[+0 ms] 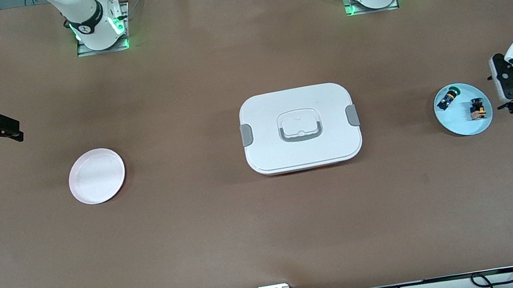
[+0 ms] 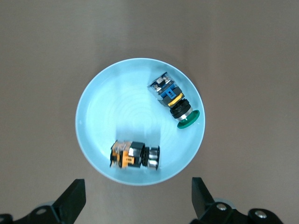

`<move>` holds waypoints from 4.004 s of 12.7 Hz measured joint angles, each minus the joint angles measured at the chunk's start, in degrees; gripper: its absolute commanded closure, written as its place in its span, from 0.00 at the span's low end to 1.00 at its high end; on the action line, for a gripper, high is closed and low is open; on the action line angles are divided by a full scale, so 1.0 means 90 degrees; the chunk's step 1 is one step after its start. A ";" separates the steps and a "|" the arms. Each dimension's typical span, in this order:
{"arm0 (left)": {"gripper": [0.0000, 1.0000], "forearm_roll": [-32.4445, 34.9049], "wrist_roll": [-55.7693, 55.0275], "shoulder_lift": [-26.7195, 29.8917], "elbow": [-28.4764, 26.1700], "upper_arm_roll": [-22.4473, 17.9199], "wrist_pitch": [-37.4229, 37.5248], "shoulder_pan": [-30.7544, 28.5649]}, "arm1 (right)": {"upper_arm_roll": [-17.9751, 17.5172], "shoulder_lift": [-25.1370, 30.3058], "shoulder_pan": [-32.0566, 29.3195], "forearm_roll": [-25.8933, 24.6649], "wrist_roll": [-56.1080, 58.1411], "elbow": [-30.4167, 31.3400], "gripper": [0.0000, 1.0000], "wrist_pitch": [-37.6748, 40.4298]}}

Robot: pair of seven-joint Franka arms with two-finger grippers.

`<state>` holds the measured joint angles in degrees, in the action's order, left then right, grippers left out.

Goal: Transfer orange switch to right arm and place
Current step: 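Lower the left gripper onto the blue plate and grasp the orange switch, then carry the switch over the box with the left gripper while the right gripper approaches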

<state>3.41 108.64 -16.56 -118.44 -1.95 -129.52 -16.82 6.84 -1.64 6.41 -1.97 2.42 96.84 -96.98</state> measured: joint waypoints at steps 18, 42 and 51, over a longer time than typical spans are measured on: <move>0.00 -0.0274 0.1133 -0.1135 0.0016 0.1215 -0.1059 -0.1557 | -0.0002 -0.0126 0.0040 0.0000 0.0010 -0.0004 0.00 0.0190; 1.00 -0.0518 0.1367 -0.1398 0.0257 0.1273 -0.1118 -0.1607 | -0.0040 -0.0264 0.0325 0.1294 0.0003 -0.0023 0.00 0.0305; 1.00 -0.4235 0.1457 -0.1399 0.1612 0.2449 0.2179 -0.1563 | -0.0048 -0.0483 0.0377 0.5241 0.0006 0.0155 0.00 0.0356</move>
<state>-34.70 121.76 -29.15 -103.93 20.09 -109.91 -30.89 6.41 -5.98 9.81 45.20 2.47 98.24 -93.78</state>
